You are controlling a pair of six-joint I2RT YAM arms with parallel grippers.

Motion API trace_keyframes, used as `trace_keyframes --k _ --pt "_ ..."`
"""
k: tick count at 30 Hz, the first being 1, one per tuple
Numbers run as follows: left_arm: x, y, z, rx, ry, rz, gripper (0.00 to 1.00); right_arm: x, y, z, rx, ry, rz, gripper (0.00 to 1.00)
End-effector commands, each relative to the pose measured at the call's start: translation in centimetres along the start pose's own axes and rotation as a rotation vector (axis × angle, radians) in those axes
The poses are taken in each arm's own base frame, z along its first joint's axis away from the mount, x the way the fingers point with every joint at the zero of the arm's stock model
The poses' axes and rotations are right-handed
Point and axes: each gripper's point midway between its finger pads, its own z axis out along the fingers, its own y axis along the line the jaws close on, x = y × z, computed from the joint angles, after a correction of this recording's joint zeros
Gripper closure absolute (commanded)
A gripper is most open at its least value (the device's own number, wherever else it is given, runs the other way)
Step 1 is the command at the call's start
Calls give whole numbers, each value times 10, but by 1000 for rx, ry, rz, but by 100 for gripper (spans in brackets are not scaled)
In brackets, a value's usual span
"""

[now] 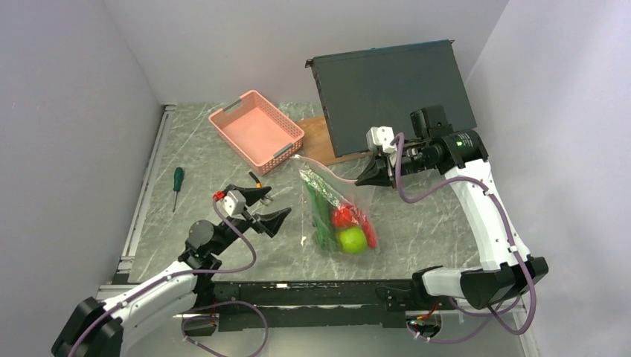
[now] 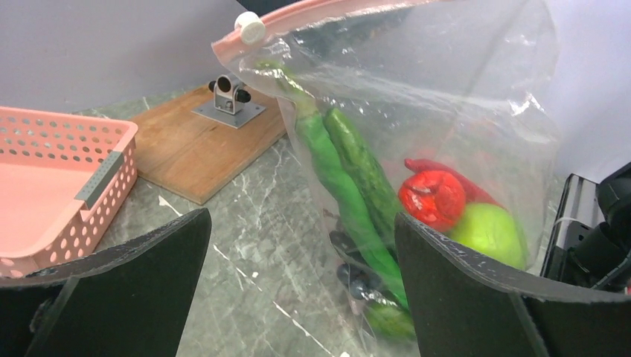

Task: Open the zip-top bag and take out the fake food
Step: Unzip the zipper food storage bag at the center of the board.

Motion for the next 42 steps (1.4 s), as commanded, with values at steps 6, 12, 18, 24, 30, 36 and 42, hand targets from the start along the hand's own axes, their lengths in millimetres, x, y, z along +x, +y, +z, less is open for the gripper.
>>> trace_keyframes --k 6,12,18,24,30,36,42 --pt "-63 -14 36 105 -208 -47 3 -36 15 -4 -60 -65 -145 100" --pt "-63 -13 51 160 -232 -137 4 -43 17 -4 -79 -83 -145 100" --pt "-65 -23 59 301 -250 -203 14 -41 21 -2 -85 -85 -145 100" --pt "-45 -32 72 394 -142 -303 39 -37 19 -1 -75 -74 -131 100" --pt "-47 -30 68 373 -157 -281 63 -28 20 0 -44 -54 -106 100" --pt "-49 -29 62 355 -153 -251 100 -19 14 1 -7 -36 -63 100" --pt "-49 -20 53 267 -131 -185 100 -9 -1 -5 84 -7 5 100"
